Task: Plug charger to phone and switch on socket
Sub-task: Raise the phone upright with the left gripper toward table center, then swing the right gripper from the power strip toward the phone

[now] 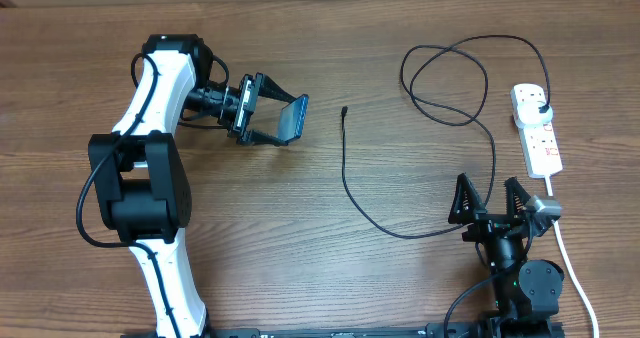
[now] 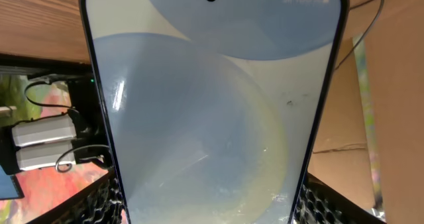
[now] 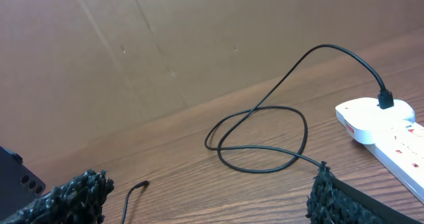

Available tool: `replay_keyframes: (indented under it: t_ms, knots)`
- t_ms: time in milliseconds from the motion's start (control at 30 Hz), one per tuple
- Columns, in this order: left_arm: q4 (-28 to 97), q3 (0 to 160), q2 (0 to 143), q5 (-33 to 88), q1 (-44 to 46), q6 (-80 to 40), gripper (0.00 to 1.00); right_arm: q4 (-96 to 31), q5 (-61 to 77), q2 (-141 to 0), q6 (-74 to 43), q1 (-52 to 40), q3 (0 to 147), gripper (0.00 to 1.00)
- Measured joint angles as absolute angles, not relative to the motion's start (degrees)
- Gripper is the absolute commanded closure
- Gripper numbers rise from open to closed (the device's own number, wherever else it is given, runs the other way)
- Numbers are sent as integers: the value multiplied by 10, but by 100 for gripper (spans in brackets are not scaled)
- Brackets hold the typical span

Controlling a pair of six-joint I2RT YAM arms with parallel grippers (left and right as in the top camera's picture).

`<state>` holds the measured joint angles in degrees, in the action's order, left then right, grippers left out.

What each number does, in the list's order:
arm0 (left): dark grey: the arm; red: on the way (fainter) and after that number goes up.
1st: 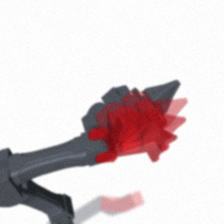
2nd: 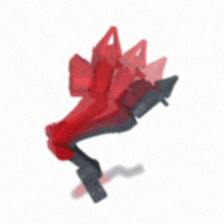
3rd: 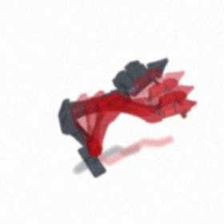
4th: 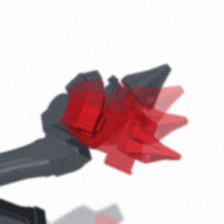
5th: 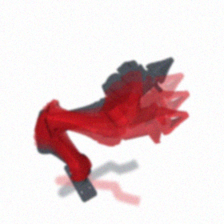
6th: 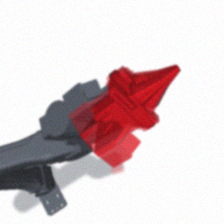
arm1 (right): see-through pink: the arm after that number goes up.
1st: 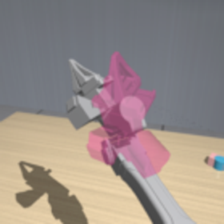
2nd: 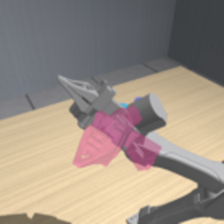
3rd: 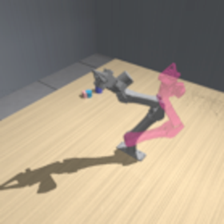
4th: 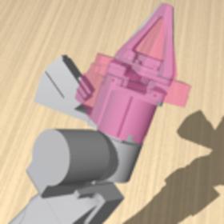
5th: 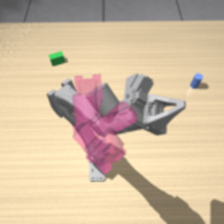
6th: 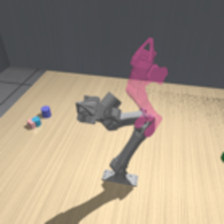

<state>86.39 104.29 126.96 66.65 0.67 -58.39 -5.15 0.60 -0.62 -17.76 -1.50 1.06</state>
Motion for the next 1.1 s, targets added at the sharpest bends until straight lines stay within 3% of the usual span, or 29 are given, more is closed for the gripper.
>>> replay_keyframes:
  t_ms: [500,1100]
  knots:
    - [864,1043,1269,678,7,-584,51,-51,13,-6,-180,-15,11,0]
    - [864,1043,1269,678,7,-584,50,-46,117,-6,-203,-15,11,0]
